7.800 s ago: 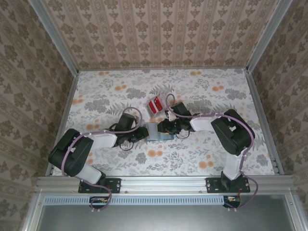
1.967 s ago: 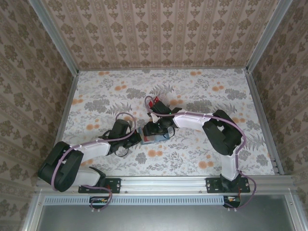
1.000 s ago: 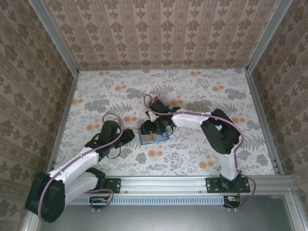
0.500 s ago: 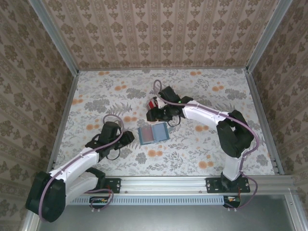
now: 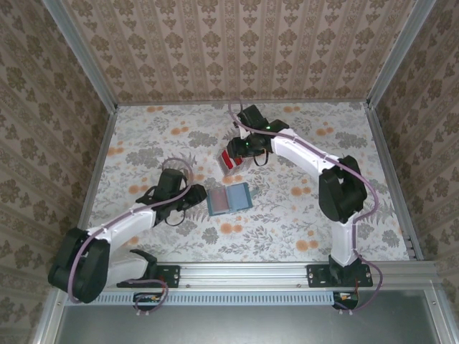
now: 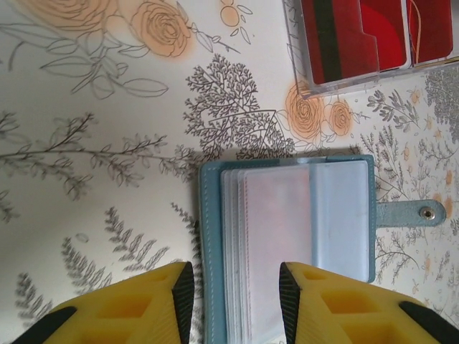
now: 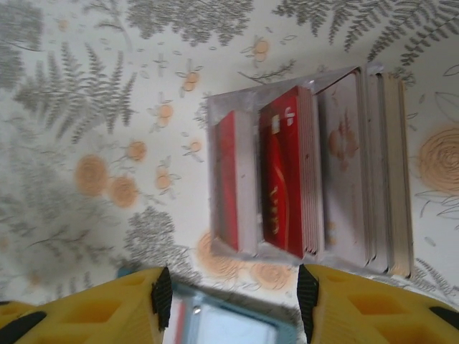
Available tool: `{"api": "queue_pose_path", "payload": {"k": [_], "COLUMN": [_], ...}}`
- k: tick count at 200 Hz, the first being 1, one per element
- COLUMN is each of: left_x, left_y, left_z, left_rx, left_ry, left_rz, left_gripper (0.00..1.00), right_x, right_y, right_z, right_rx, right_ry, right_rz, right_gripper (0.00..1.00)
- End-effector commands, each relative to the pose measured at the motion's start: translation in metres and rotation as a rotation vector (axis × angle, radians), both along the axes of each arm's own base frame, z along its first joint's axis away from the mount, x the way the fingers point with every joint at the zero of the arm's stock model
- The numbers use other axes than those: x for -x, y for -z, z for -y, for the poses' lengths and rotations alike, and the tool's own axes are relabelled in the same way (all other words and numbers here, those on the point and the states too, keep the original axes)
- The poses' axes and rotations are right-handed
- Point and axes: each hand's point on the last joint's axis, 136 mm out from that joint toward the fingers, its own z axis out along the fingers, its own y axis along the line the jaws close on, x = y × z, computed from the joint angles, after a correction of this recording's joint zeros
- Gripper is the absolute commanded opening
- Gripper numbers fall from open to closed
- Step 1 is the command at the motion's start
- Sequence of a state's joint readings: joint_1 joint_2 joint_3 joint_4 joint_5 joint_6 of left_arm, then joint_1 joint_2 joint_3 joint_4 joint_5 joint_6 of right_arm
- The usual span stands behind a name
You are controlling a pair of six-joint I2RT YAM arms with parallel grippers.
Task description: Put the credit cards into the card holder
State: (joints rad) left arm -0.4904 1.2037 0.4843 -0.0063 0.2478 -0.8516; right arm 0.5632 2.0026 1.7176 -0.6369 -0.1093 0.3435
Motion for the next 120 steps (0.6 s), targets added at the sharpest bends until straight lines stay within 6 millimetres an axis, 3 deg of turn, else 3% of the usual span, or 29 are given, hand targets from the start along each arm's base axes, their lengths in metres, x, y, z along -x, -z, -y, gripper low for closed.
{"api": "queue_pose_path", "payload": {"k": [1, 60, 120], "left_x": [-0.011, -0.013, -0.008], "left_y": [-0.012, -0.005, 0.003], "left_z": [0.014, 0.025, 0.027], "left_rx": [0.027, 0.034, 0.035], "left_ry": [0.047, 0.065, 0.067], "left_rz": [0.043, 0.028, 0.015], "left_gripper": [0.39, 0.39, 0.39], "right_x": [0.001, 0.005, -0.014], "right_y": [0.017, 0.029, 0.056], "right_z": [0.011, -0.021, -0.023], "right_rx": [0.142, 0.141, 0.216], "right_ry": [-0.021, -0.091, -0.092], "right_rz": [-0.026, -0.044, -0.037], "right_gripper": [0.51, 0.45, 0.43]}}
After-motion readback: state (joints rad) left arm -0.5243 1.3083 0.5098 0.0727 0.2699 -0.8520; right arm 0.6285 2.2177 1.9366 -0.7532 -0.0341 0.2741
